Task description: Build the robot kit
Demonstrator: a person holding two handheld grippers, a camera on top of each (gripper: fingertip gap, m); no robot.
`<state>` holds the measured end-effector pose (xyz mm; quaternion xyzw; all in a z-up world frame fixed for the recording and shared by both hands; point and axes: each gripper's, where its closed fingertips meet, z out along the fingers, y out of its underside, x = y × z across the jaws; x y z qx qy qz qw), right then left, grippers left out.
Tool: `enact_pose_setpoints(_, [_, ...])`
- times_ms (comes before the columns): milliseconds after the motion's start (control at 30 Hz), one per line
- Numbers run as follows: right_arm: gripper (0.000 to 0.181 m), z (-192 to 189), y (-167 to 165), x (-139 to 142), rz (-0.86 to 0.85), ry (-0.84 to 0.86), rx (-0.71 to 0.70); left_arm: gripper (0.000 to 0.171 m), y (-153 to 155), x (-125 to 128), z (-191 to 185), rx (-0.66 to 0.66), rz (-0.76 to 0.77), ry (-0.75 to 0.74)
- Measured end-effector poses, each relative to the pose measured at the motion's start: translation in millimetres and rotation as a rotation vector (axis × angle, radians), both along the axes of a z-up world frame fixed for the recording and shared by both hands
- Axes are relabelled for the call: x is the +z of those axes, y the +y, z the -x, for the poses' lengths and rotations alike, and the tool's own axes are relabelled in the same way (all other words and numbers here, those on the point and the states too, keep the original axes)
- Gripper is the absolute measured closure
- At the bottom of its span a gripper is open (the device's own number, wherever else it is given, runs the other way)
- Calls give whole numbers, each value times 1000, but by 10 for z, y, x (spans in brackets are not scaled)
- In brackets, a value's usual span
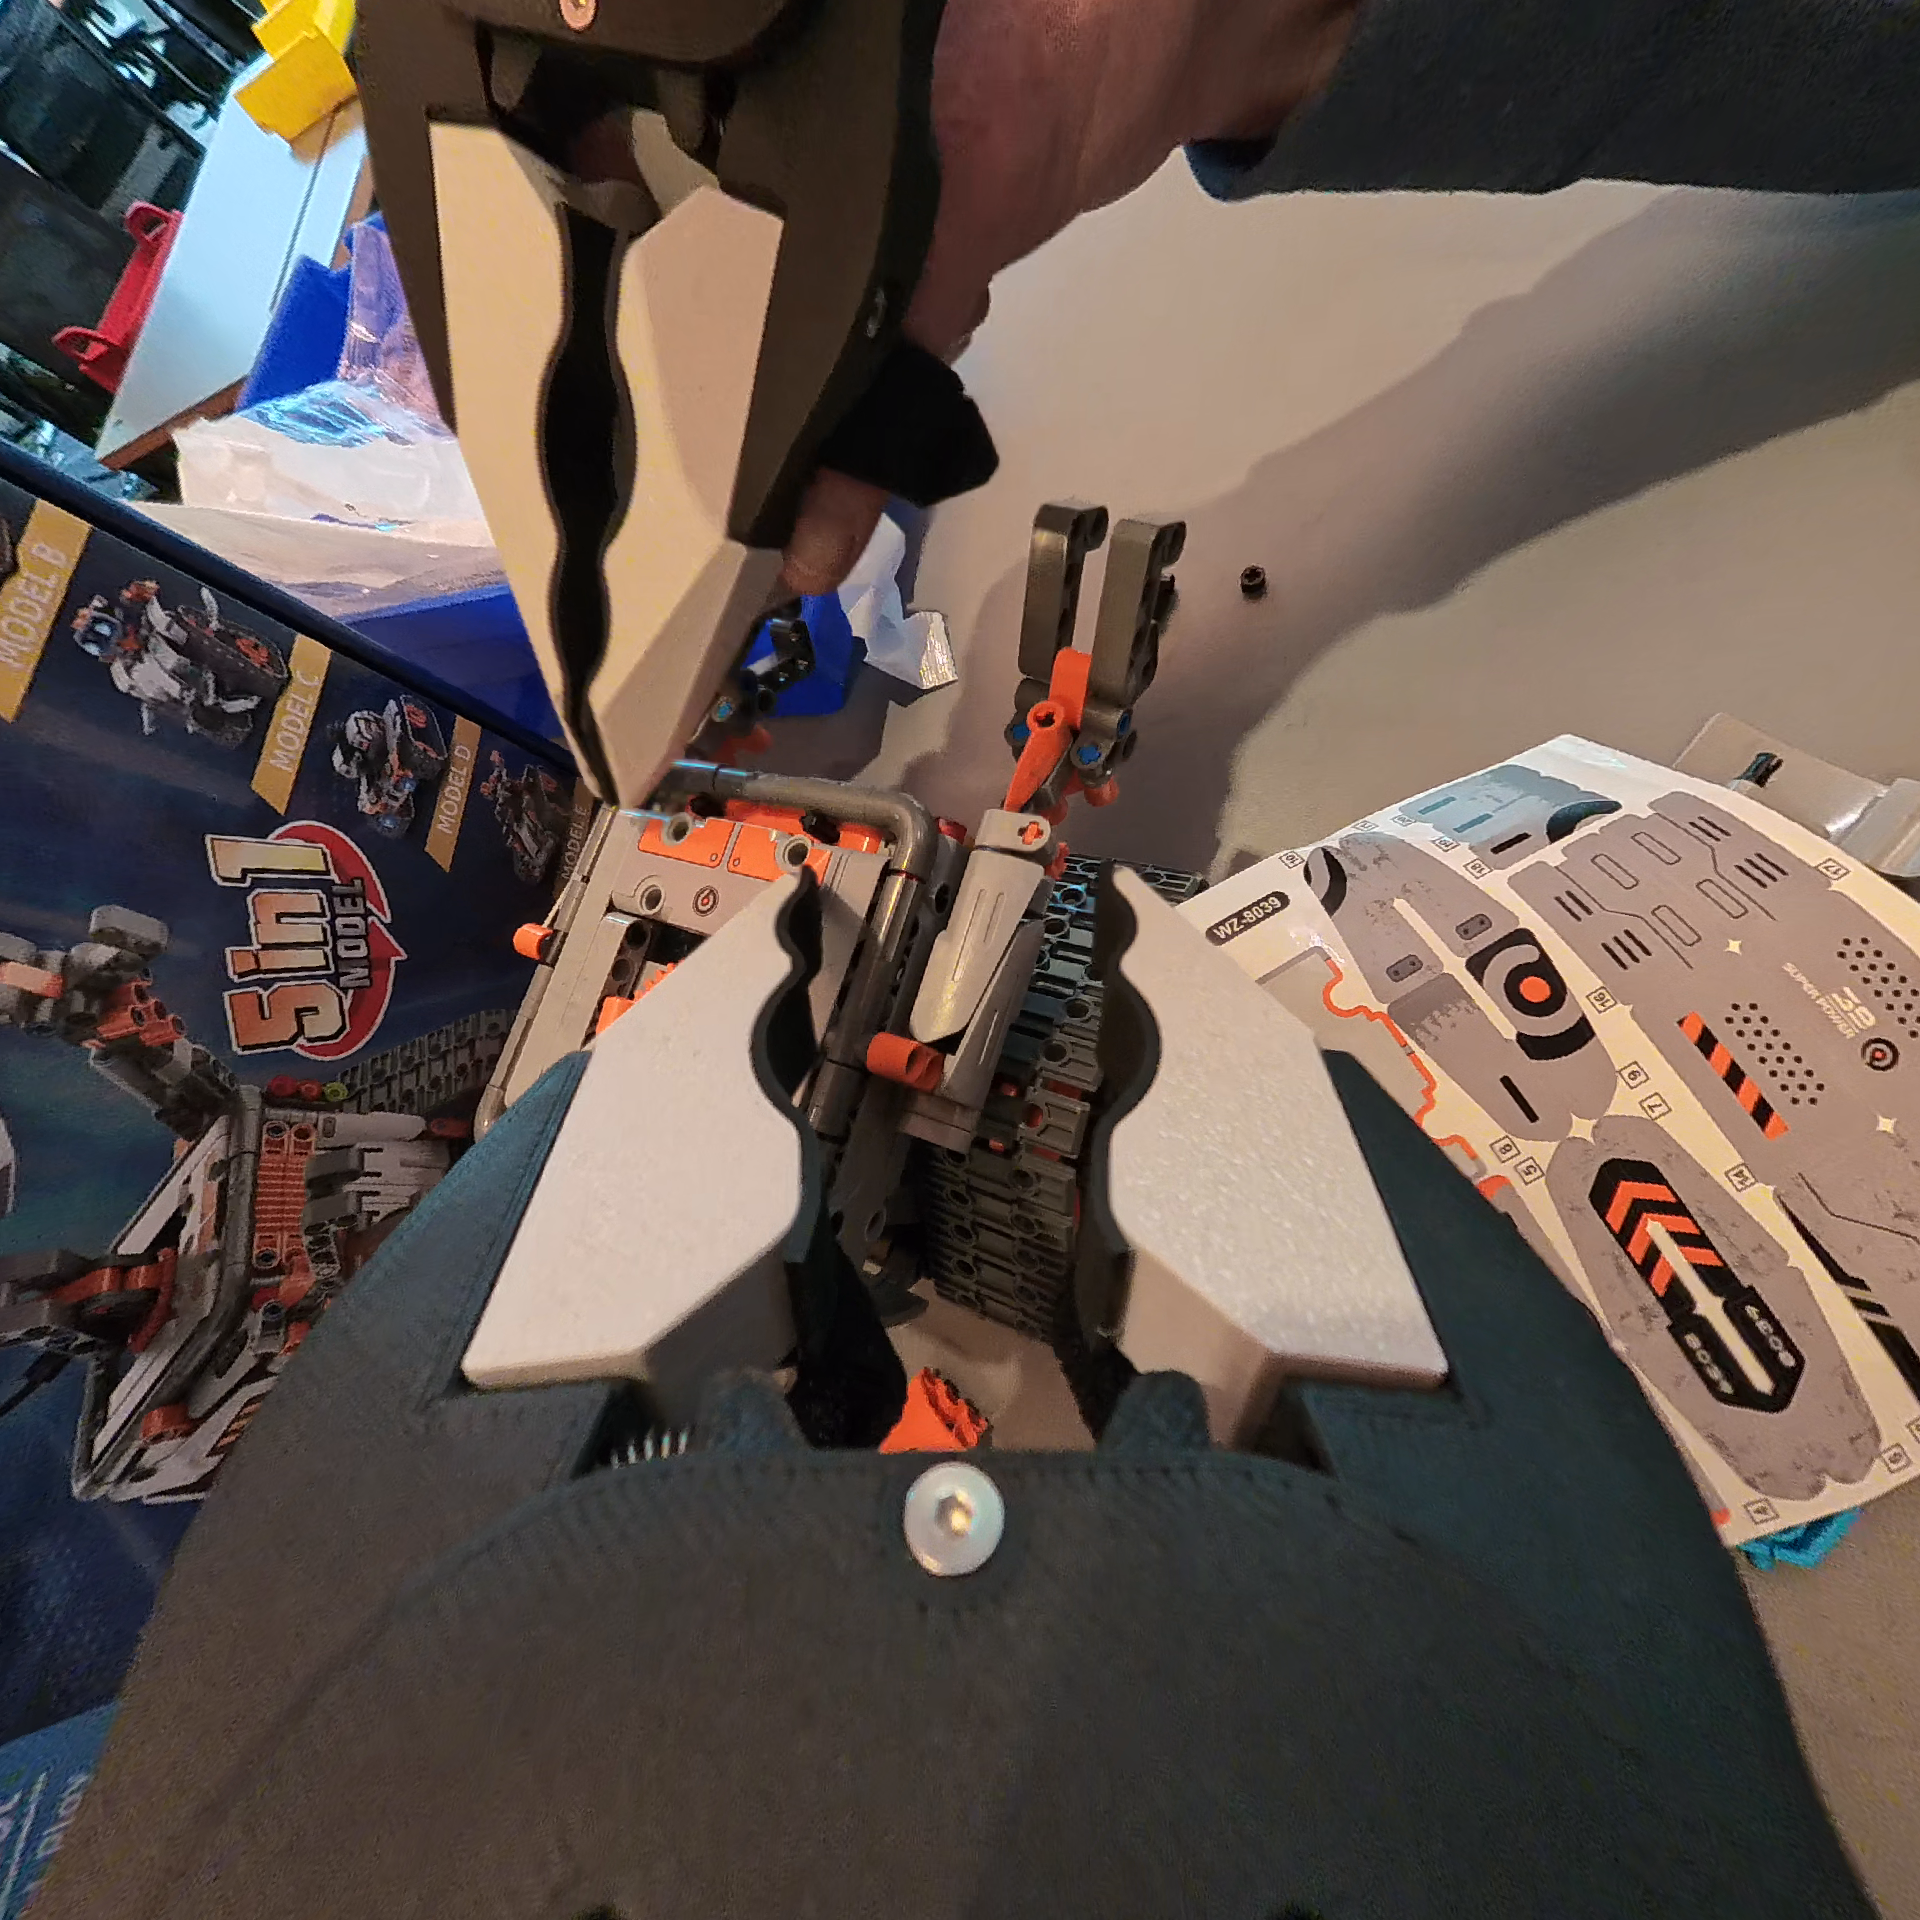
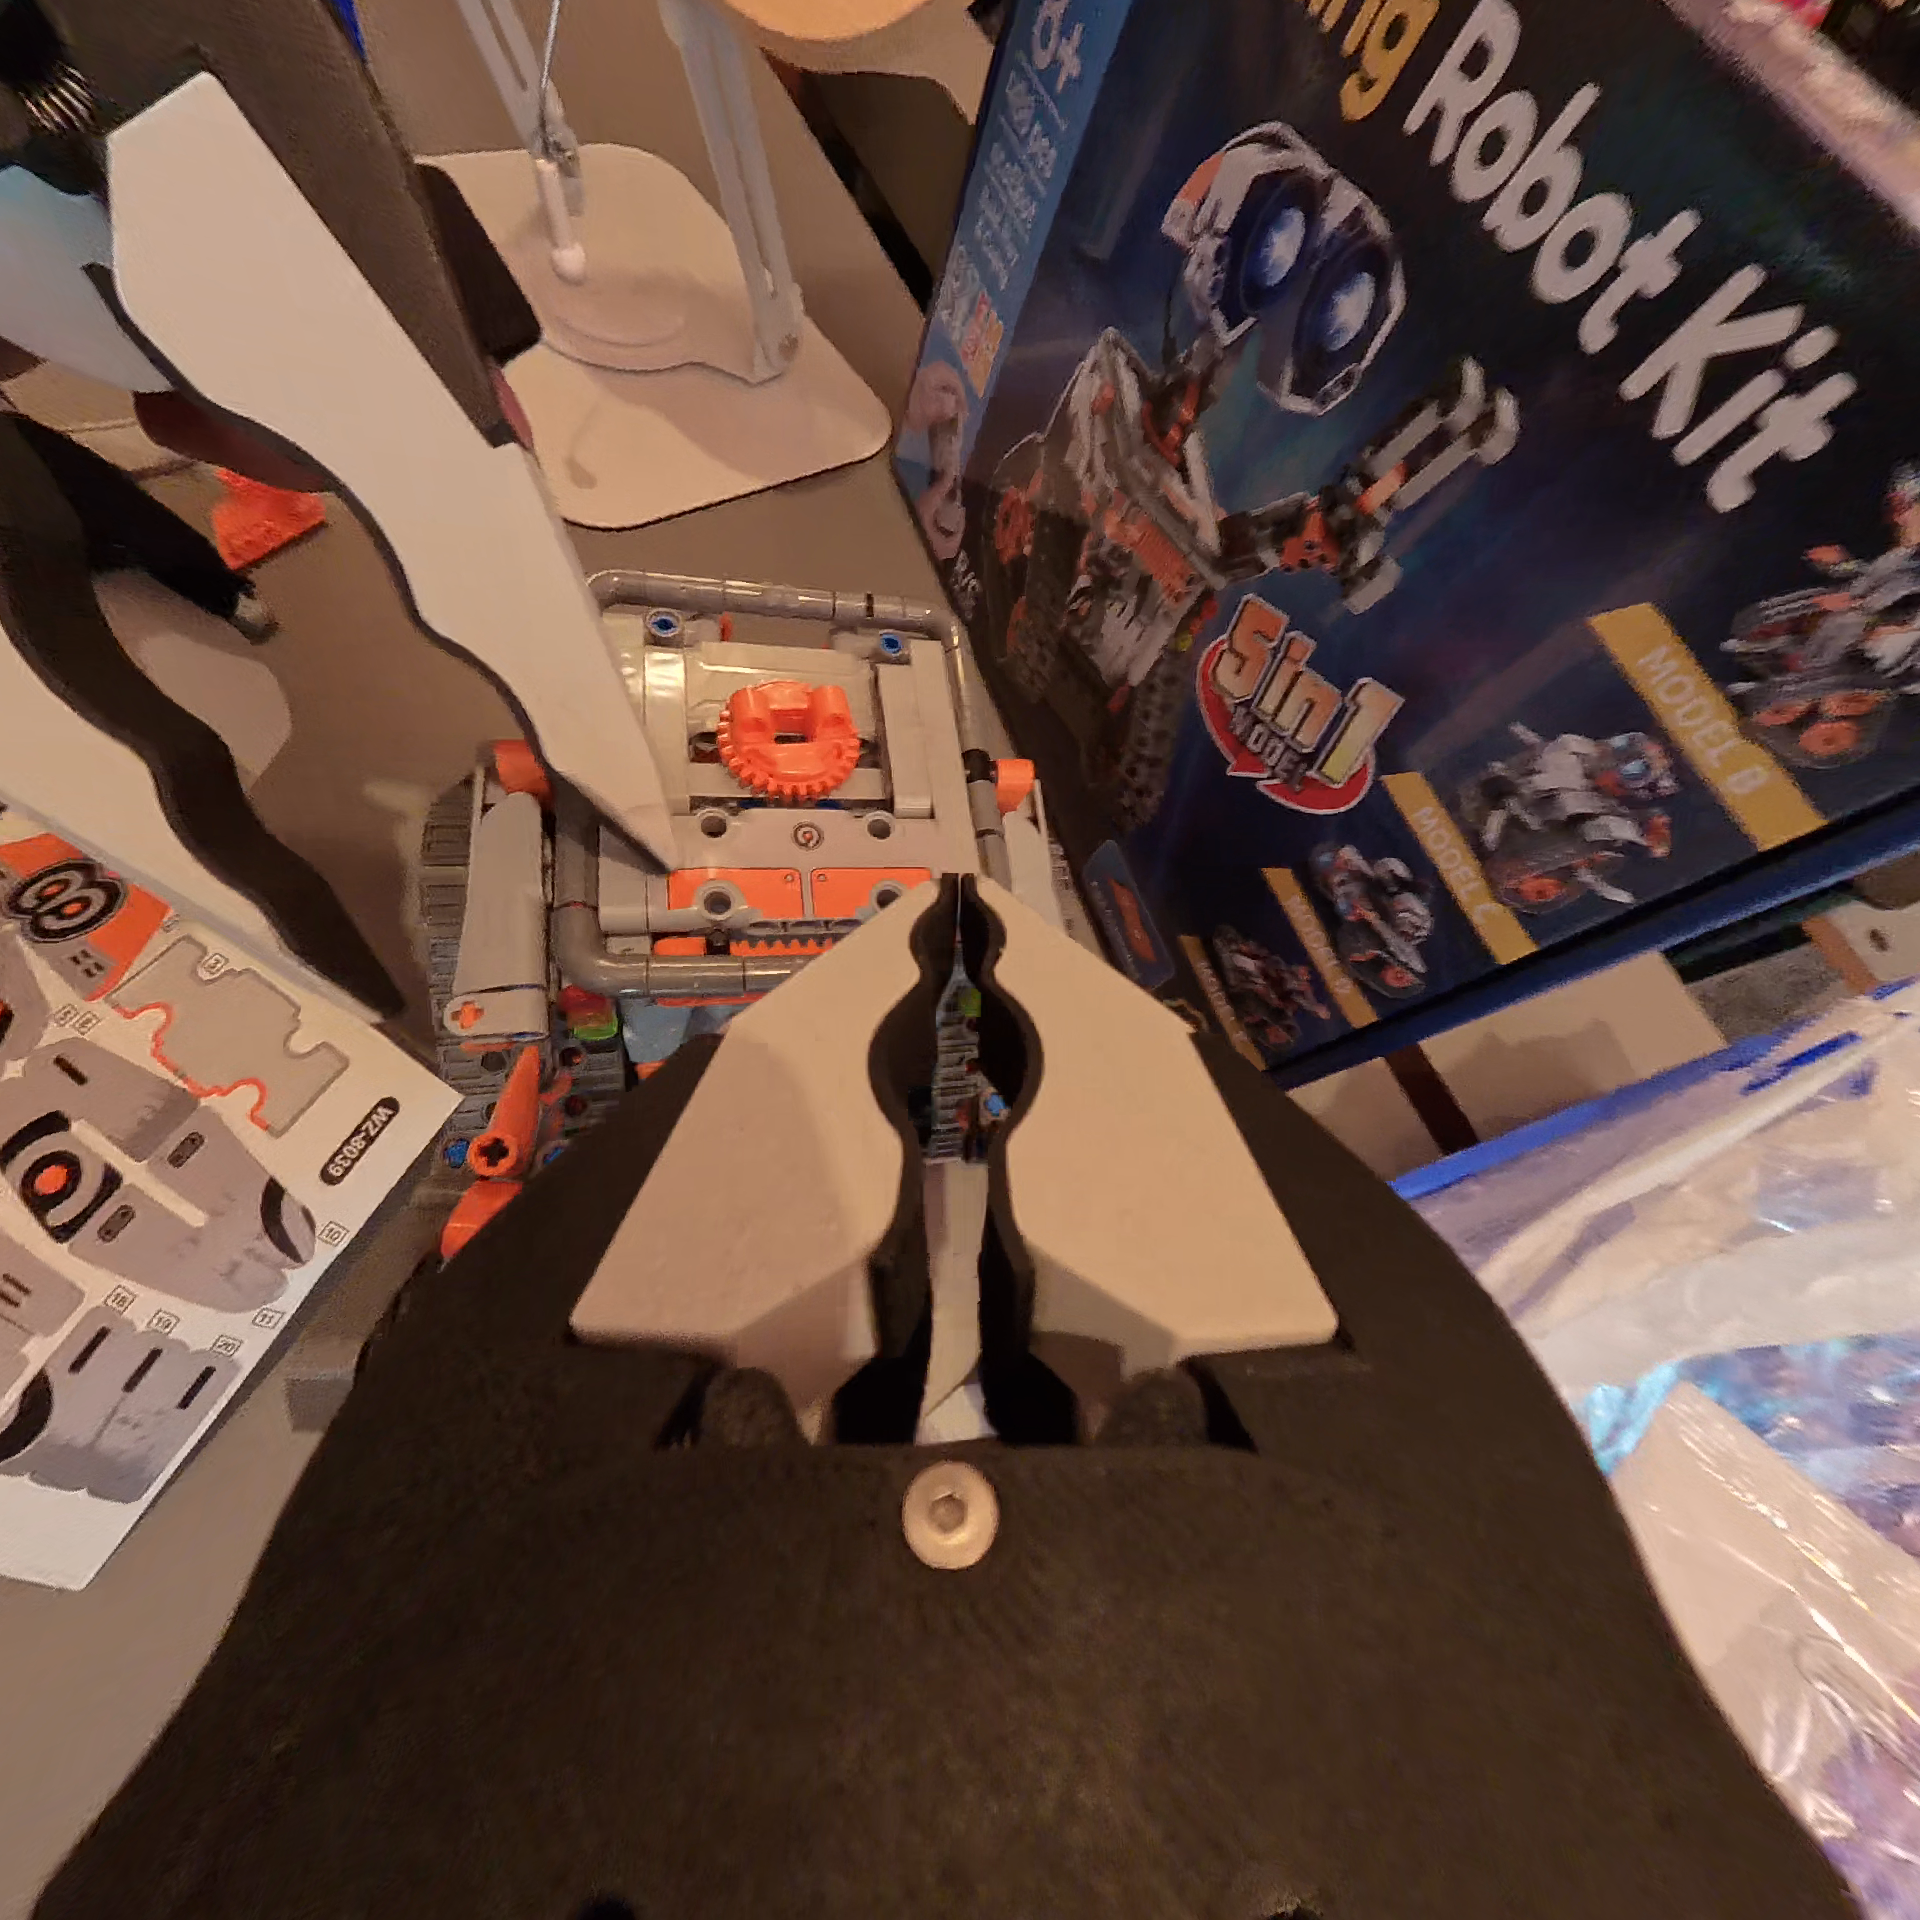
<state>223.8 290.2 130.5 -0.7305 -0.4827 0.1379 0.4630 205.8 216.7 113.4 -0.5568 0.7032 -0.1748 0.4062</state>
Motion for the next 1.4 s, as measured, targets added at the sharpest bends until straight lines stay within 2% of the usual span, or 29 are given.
enact_pose_setpoints(100, [181, 23, -34, 88, 1, 49, 20, 123, -21, 37, 18, -2, 24, -19])
enact_pose_setpoints(200, [181, 118, -141, 63, 30, 66, 97, 124, 3, 11, 43, 12, 26, -9])
enact_pose_setpoints(267, [181, 120, -154, -47, 43, 7, 104, 124, 11, 7, 54, 21, 40, -7])
enact_pose_setpoints(367, [181, 56, -141, -48, 40, -42, 76, 125, 42, 31, 65, 40, 43, -6])
enact_pose_setpoints(467, [181, 166, -212, 70, 12, 31, 135, 121, 73, 67, 5, 46, 46, -24])
enact_pose_setpoints(533, [181, 151, -184, -50, 13, -43, 117, 120, 102, 20, -17, 54, 64, -5])
enact_pose_setpoints(567, [181, 171, -204, -49, 14, -35, 131, 116, 118, 3, -20, 61, 75, -1])
enact_pose_setpoints(767, [181, 201, -350, -58, 62, -28, 201, 119, 68, 8, 26, 61, 83, -14])
enact_pose_setpoints(867, [181, 240, -437, -48, 29, -34, 268, 118, 66, 1, 44, 74, 69, -13])
enact_pose_setpoints(1033, [181, 270, -474, -66, 13, -113, 261, 117, 58, -9, 76, 79, 74, -21])
enact_pose_setpoints(1100, [181, 308, -548, -15, 37, -69, 312, 117, 39, -10, 79, 73, 78, -24])
enact_pose_setpoints(1133, [181, 330, -542, 23, 36, -36, 310, 117, 43, -12, 80, 76, 72, -24])
enact_pose_setpoints(1200, [181, 289, -443, -45, 2, -98, 256, 116, 47, -17, 81, 80, 70, -23])
enact_pose_setpoints(1400, [181, 329, -628, -57, 71, -107, 336, 117, 44, -25, 87, 85, 53, -11])
